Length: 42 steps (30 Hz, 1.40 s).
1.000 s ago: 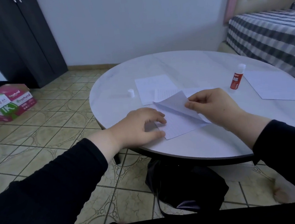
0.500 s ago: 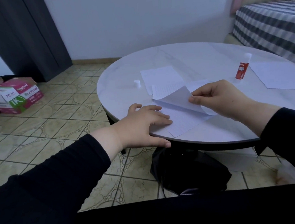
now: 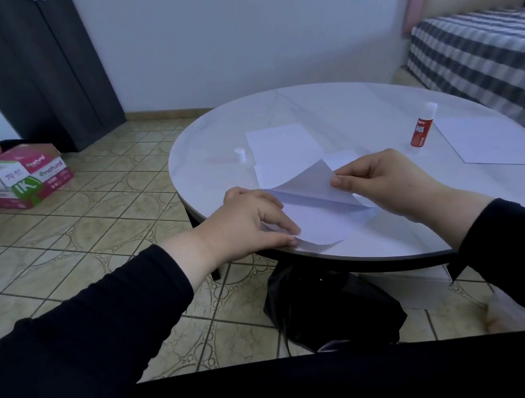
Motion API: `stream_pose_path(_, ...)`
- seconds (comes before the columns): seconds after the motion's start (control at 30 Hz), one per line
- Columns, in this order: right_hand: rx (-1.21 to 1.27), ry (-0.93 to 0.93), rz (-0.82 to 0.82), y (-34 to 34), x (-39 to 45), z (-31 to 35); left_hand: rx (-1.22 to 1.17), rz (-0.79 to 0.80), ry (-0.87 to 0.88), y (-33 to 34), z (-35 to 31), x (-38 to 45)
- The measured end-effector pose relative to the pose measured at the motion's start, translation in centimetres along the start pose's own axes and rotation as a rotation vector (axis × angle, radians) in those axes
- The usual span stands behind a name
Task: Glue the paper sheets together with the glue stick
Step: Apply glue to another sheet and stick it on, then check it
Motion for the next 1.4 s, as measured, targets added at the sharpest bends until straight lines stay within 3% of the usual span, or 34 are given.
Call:
stream_pose_path(0.37,0.290,-0.011,-0.118,-0.7,1.2,0.6,-0.478,-0.355,-0.116,-2.7,-1.5,3.9)
stream_pose_path(0.57,0.459,0.010,-0.157,-1.8,2.1,0.8,-0.501,-0.445,-0.077,-3.3,-1.7,5.5)
stream_pose_path(0.9,0.572,0.028,-0.125,-1.8,2.8,1.2,-0.277,-0.687,0.063,-3.3,-3.1,6.2)
stream_pose_path(1.4,0.673,0.097,-0.038,-1.7,2.3,1.5,-0.348,-0.705,-0.006,-3.0,-3.4,5.5)
Point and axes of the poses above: each hand's wrist, its own x-axis towards the middle knuckle, its own y-axis out of the palm, z = x × y, the point moved 2 cm from there along x, towards the middle knuckle, and after that the axes turned 6 degrees about -y, right-handed, at the moved point
